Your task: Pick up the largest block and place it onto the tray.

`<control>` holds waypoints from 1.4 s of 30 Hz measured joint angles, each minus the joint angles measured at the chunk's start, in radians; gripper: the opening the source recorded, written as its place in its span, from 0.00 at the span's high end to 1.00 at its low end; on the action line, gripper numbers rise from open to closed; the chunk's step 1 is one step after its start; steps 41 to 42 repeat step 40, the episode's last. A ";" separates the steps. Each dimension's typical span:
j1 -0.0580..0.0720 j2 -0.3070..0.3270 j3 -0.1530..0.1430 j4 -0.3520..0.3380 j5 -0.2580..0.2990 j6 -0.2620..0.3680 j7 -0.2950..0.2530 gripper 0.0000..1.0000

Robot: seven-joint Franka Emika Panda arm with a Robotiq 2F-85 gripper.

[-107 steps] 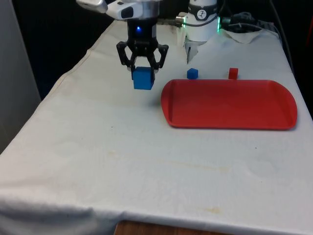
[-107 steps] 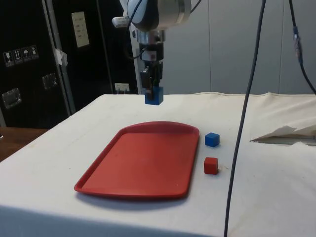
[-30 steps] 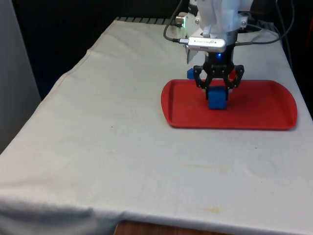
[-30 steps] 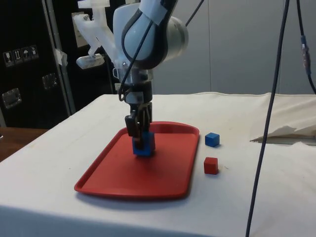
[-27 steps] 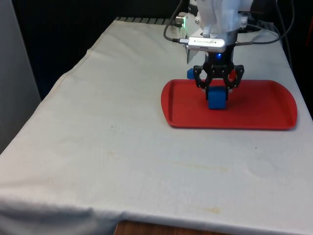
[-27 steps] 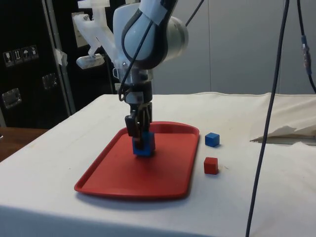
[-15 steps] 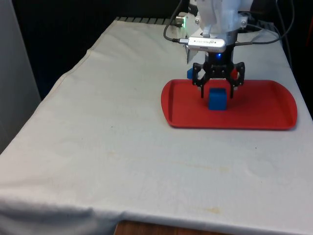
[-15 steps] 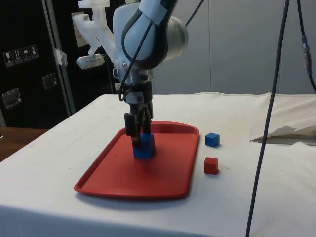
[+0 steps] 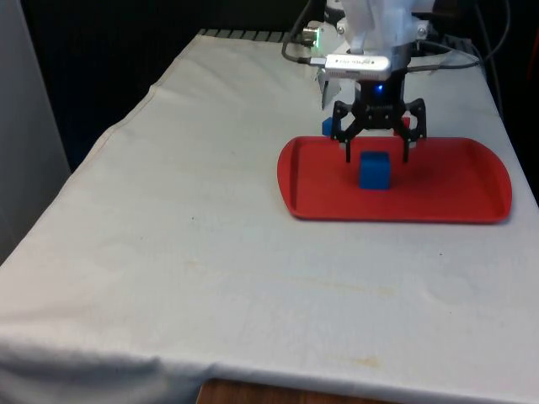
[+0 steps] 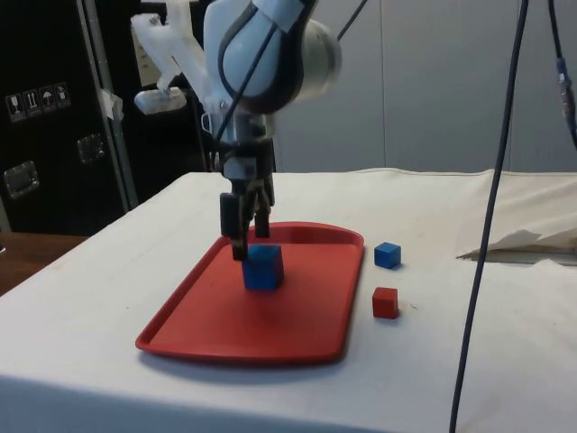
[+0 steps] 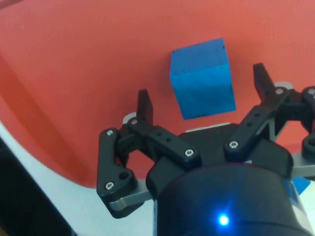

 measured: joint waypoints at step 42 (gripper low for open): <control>-0.025 -0.197 -0.035 0.029 -0.043 -0.117 -0.004 0.00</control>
